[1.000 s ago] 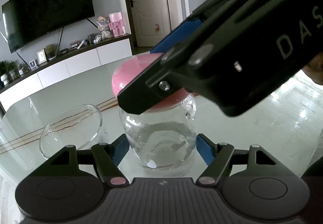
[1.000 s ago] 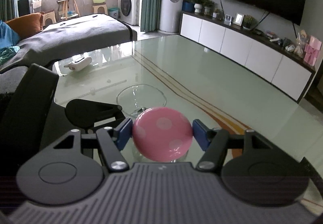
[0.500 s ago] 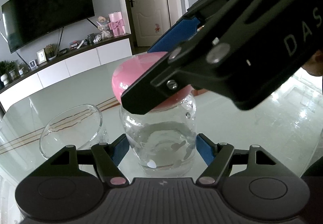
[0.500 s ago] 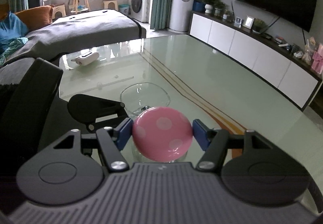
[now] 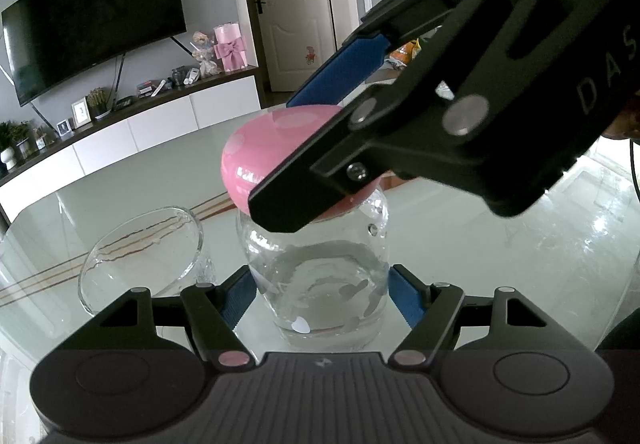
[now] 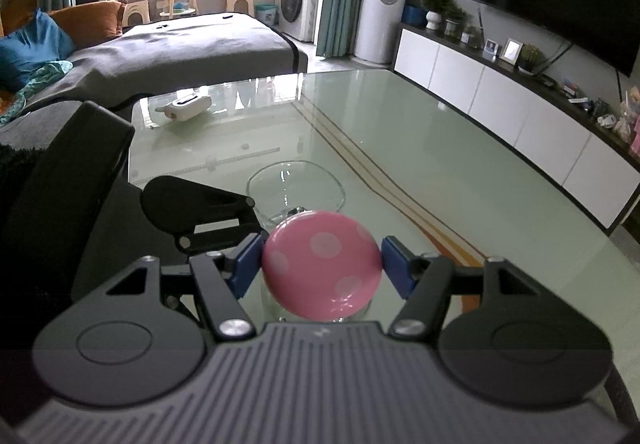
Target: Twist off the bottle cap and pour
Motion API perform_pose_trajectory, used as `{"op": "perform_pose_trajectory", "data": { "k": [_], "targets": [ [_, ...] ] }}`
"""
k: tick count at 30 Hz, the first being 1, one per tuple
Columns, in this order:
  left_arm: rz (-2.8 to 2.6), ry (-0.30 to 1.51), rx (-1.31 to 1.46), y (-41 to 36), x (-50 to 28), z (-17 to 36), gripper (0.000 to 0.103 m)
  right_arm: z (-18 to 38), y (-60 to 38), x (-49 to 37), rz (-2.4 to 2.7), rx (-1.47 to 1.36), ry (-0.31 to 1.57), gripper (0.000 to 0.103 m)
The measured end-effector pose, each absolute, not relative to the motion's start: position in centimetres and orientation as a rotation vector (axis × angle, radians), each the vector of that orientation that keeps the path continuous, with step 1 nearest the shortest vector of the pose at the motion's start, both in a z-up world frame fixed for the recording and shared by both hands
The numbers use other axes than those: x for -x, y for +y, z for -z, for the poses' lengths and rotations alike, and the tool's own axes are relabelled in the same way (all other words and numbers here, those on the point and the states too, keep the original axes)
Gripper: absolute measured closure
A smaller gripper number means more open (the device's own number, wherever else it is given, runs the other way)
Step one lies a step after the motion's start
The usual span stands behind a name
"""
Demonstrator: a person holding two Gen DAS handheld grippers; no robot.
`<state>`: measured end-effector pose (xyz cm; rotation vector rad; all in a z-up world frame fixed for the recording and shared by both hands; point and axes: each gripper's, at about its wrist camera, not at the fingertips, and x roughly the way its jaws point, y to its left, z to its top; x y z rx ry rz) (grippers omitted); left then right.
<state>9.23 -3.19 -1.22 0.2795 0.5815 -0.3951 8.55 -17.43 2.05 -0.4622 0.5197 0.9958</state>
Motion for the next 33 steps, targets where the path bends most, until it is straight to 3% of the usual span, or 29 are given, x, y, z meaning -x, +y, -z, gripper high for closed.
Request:
{"op": "perform_pose_trajectory", "data": {
  "k": [8, 10, 12, 33],
  "targets": [
    [0.397, 0.582, -0.282, -3.0, -9.0, 1.2, 0.028, -1.8, -17.4, -8.5, -0.999, 0.47, 0.51, 0.037],
    [0.397, 0.582, -0.281, -3.0, -9.0, 1.1, 0.028, -1.8, -17.4, -8.4, -0.989, 0.465, 0.505, 0.022],
    [0.396, 0.582, -0.281, -3.0, -9.0, 1.1, 0.028, -1.9, -17.5, -8.1, -0.977, 0.45, 0.496, 0.016],
    [0.396, 0.583, -0.273, -3.0, -10.5, -0.1, 0.028, -0.1, -17.2, -5.8, -0.648, 0.151, 0.49, 0.025]
  ]
}}
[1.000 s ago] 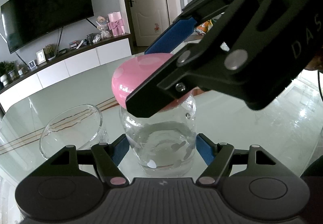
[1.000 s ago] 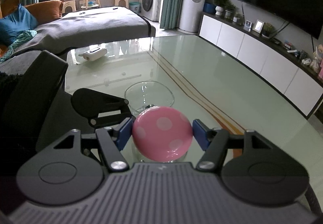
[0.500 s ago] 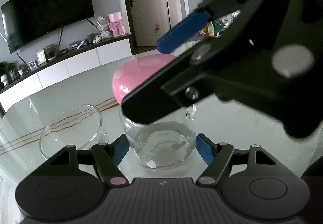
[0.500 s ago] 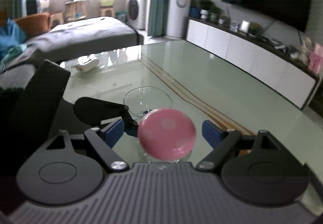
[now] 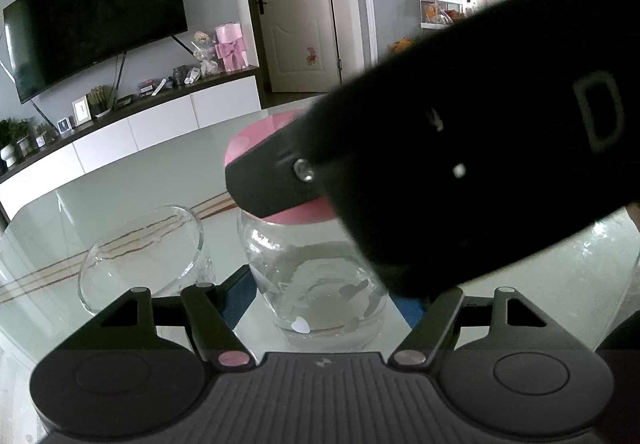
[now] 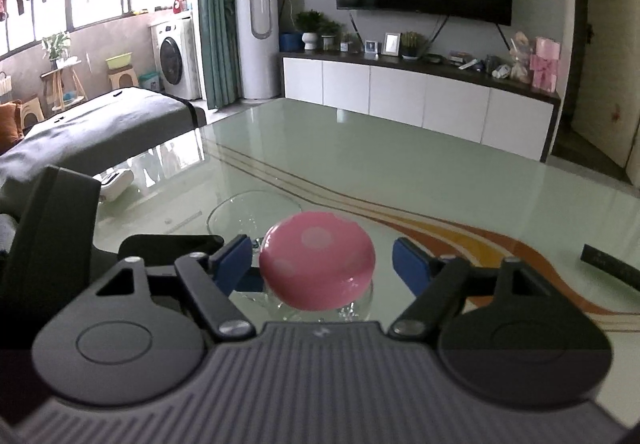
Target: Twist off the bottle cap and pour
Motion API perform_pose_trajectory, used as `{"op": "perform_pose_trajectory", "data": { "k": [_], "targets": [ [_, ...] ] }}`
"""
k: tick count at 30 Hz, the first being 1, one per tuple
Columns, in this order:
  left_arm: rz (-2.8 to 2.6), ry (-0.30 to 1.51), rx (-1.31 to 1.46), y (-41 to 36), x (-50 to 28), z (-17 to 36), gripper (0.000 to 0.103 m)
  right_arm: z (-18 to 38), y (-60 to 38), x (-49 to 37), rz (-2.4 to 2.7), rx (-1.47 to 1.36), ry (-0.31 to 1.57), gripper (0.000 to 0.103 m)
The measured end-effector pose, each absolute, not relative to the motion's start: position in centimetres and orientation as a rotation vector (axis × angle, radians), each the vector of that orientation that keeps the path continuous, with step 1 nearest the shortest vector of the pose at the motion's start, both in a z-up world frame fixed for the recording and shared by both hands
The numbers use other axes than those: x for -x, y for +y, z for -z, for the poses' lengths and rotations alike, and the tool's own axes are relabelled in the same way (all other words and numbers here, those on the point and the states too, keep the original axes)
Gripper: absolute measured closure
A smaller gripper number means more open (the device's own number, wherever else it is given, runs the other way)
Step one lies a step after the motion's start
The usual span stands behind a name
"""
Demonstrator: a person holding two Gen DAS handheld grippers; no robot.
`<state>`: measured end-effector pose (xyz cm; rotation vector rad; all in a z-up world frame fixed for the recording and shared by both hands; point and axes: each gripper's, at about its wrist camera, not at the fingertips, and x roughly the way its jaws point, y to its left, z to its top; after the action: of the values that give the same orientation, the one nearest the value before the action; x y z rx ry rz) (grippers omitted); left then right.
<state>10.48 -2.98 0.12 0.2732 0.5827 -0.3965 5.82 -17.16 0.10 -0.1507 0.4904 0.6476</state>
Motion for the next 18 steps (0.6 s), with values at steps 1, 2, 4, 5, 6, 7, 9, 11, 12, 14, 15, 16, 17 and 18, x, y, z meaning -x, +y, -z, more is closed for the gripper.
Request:
{"op": "perform_pose_trajectory", "data": {
  "k": [1, 2, 4, 5, 6, 7, 9, 11, 12, 14, 15, 16, 17, 18],
  "targets": [
    [0.396, 0.583, -0.273, -3.0, -10.5, -0.2, 0.028, -0.1, -17.1, -5.8, -0.648, 0.152, 0.491, 0.025],
    [0.395, 0.582, -0.273, -3.0, -10.6, -0.2, 0.028, 0.0, -17.0, -5.9, -0.65, 0.154, 0.492, 0.026],
    [0.394, 0.583, -0.273, -3.0, -10.8, -0.3, 0.028, 0.0, -16.9, -5.9, -0.652, 0.159, 0.493, 0.027],
    [0.394, 0.583, -0.273, -3.0, -10.9, -0.4, 0.028, 0.0, -16.9, -5.8, -0.653, 0.163, 0.492, 0.028],
    [0.394, 0.583, -0.273, -3.0, -10.9, -0.5, 0.028, 0.0, -16.7, -5.7, -0.654, 0.17, 0.492, 0.028],
    [0.395, 0.582, -0.273, -3.0, -11.1, -0.6, 0.028, 0.0, -16.7, -5.7, -0.655, 0.172, 0.492, 0.029],
    [0.395, 0.583, -0.274, -3.0, -11.2, -0.7, 0.028, 0.1, -16.9, -5.5, -0.656, 0.172, 0.492, 0.03],
    [0.395, 0.583, -0.274, -3.0, -11.5, -0.9, 0.028, 0.1, -16.8, -5.5, -0.656, 0.175, 0.492, 0.031],
    [0.395, 0.583, -0.275, -3.0, -11.6, -0.9, 0.028, 0.1, -16.9, -5.5, -0.657, 0.177, 0.491, 0.032],
    [0.395, 0.583, -0.274, -3.0, -11.9, -1.1, 0.028, 0.2, -16.8, -5.4, -0.661, 0.185, 0.492, 0.033],
    [0.395, 0.583, -0.274, -3.0, -12.0, -1.2, 0.028, 0.3, -16.8, -5.3, -0.664, 0.189, 0.493, 0.035],
    [0.395, 0.584, -0.273, -2.9, -12.1, -1.3, 0.028, 0.3, -16.7, -5.3, -0.666, 0.194, 0.494, 0.037],
    [0.394, 0.584, -0.273, -2.9, -12.2, -1.4, 0.028, 0.3, -16.6, -5.3, -0.667, 0.199, 0.493, 0.037],
    [0.394, 0.583, -0.273, -2.9, -12.3, -1.4, 0.028, 0.2, -16.5, -5.3, -0.668, 0.204, 0.492, 0.037]
  ]
}}
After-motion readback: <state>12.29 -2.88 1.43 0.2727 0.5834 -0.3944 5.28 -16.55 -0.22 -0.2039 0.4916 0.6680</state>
